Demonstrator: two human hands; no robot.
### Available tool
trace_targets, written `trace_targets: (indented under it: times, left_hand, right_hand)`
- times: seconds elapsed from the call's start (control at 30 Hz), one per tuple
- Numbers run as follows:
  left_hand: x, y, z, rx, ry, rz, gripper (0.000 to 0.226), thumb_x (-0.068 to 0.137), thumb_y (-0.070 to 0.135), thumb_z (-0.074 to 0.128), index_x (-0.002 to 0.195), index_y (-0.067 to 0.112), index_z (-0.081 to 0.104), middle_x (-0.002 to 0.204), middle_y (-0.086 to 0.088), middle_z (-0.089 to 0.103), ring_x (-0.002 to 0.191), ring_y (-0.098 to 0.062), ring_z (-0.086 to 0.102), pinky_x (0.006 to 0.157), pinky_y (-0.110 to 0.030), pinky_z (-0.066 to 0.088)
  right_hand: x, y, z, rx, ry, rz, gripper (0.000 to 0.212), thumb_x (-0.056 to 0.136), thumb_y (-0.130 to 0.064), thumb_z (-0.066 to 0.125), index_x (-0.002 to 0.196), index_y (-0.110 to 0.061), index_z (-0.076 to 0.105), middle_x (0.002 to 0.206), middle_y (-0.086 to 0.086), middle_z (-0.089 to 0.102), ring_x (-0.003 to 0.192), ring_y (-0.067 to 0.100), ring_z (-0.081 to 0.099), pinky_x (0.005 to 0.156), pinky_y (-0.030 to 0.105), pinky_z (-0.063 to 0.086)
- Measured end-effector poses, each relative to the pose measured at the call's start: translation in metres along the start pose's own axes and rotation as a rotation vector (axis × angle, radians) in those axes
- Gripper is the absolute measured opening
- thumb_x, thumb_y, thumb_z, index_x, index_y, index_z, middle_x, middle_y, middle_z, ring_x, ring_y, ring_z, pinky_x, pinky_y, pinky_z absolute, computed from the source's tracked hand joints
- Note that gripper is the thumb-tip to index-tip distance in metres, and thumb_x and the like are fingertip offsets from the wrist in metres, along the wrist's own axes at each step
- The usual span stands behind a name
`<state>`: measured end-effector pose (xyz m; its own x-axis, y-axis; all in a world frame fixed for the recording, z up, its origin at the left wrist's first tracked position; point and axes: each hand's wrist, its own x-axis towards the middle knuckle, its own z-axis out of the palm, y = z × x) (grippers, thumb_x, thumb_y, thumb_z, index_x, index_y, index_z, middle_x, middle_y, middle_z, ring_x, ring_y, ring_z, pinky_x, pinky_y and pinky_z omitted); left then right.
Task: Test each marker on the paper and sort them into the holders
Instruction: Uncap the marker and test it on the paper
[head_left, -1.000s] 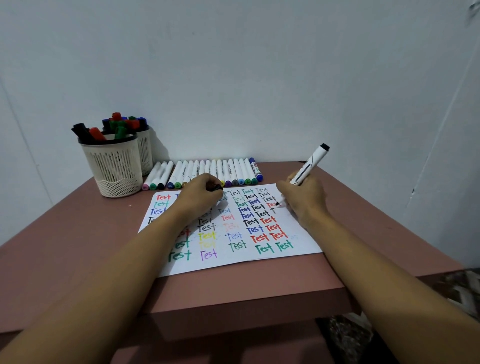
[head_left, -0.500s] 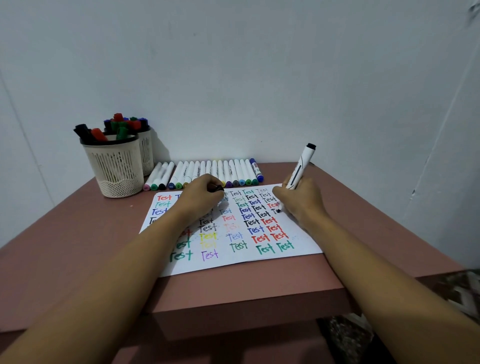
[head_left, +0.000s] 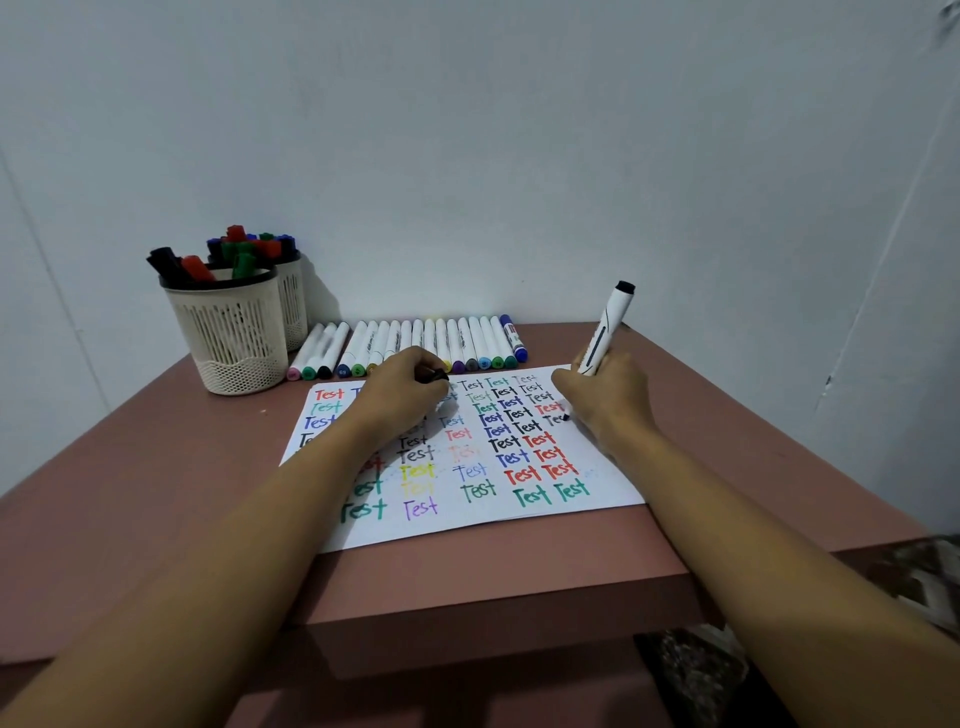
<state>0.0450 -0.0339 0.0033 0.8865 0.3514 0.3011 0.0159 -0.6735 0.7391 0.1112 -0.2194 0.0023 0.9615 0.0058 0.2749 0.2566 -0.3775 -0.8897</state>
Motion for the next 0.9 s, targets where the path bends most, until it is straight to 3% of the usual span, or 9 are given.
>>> trace_targets:
  times: [0.27,0.4,0.53,0.77,0.9]
  left_hand:
    - [0.0011,-0.0005,0.0001,-0.015,-0.002,-0.009,0.018,0.089,0.014,0.057,0.106,0.013,0.059,0.101,0.0,0.058,0.094,-0.014,0.053,0.077,-0.022,0.036]
    - [0.0011,-0.001,-0.0001,-0.008,-0.002,-0.013,0.019,0.089,0.014,0.057,0.108,0.013,0.059,0.102,0.0,0.058,0.096,-0.015,0.053,0.079,-0.023,0.037]
    - [0.0012,-0.0008,0.0006,-0.008,-0.005,-0.016,0.019,0.089,0.015,0.057,0.108,0.014,0.059,0.103,0.0,0.058,0.096,-0.015,0.053,0.079,-0.024,0.038]
    - [0.0021,-0.002,0.0002,0.002,-0.005,-0.013,0.018,0.089,0.015,0.056,0.107,0.014,0.059,0.103,-0.001,0.059,0.097,-0.016,0.054,0.079,-0.024,0.038]
    - [0.0011,0.0,0.001,0.036,-0.016,0.018,0.022,0.093,0.016,0.051,0.113,0.013,0.059,0.106,-0.003,0.061,0.096,-0.015,0.054,0.078,-0.023,0.038]
  right_hand:
    - [-0.0006,-0.0003,-0.0016,0.091,0.037,0.022,0.023,0.083,-0.009,0.063,0.067,-0.018,0.05,0.066,-0.001,0.055,0.065,0.02,0.059,0.069,0.037,0.054]
    - [0.0,-0.0003,0.0008,0.018,0.032,0.011,0.022,0.083,-0.013,0.062,0.067,-0.021,0.049,0.067,-0.002,0.056,0.068,0.022,0.062,0.077,0.044,0.055]
    - [0.0005,-0.0013,0.0003,-0.022,-0.001,0.007,0.024,0.086,-0.015,0.06,0.068,-0.022,0.046,0.068,-0.004,0.053,0.062,0.014,0.054,0.081,0.044,0.053]
    - [0.0003,0.0005,-0.0023,0.109,0.025,0.049,0.021,0.084,-0.015,0.061,0.069,-0.022,0.049,0.067,-0.002,0.056,0.066,0.021,0.06,0.074,0.041,0.054]
    - [-0.0013,0.0,0.0007,0.024,0.012,-0.019,0.012,0.084,-0.011,0.061,0.074,-0.013,0.054,0.065,-0.001,0.055,0.062,0.019,0.059,0.066,0.036,0.053]
